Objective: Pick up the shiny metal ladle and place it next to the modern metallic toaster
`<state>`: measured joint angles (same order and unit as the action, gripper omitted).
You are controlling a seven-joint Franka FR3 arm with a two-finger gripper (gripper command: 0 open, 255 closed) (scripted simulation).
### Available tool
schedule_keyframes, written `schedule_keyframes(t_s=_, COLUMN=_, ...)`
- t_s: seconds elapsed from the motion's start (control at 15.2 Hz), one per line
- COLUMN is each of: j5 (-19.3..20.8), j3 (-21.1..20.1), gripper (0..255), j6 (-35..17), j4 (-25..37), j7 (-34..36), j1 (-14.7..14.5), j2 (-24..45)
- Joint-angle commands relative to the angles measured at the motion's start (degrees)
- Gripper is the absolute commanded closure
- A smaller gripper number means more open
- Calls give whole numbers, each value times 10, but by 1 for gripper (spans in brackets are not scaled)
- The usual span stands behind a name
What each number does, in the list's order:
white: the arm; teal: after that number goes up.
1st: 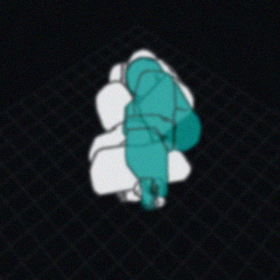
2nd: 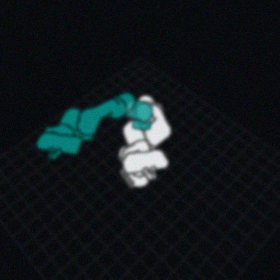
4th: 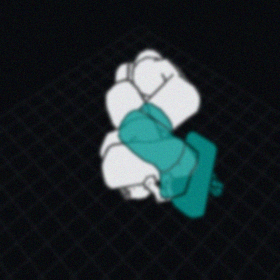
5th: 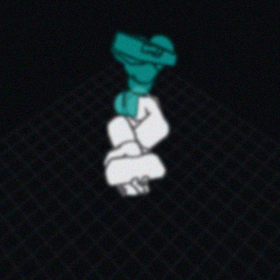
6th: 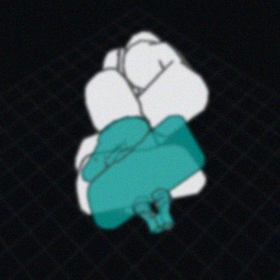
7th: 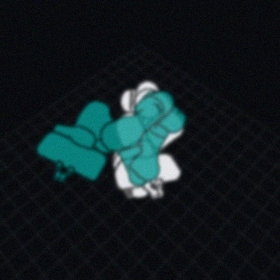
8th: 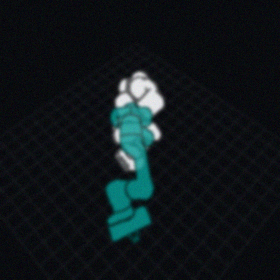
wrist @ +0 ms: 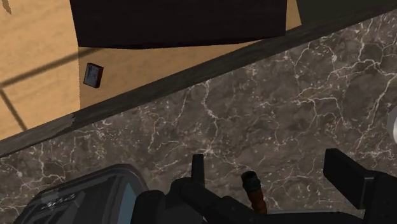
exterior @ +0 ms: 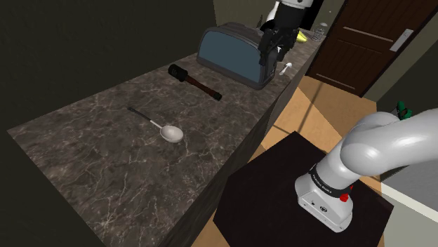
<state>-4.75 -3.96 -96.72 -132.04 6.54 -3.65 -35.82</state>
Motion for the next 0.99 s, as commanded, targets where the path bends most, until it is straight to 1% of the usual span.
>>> schedule_keyframes(t_s=0.0, j5=-9, j3=-13, gripper=0, j6=-21, j4=1, j7=7, j1=-9, j2=22)
schedule_keyframes(t_s=0.46, j5=-30, j3=-63, gripper=0, j6=-101, j4=30, j7=35, j1=-36, j2=131)
schedule_keyframes(t_s=0.92, j5=-28, j3=-109, gripper=0, j6=-166, j4=89, j7=67, j1=-60, j2=254)
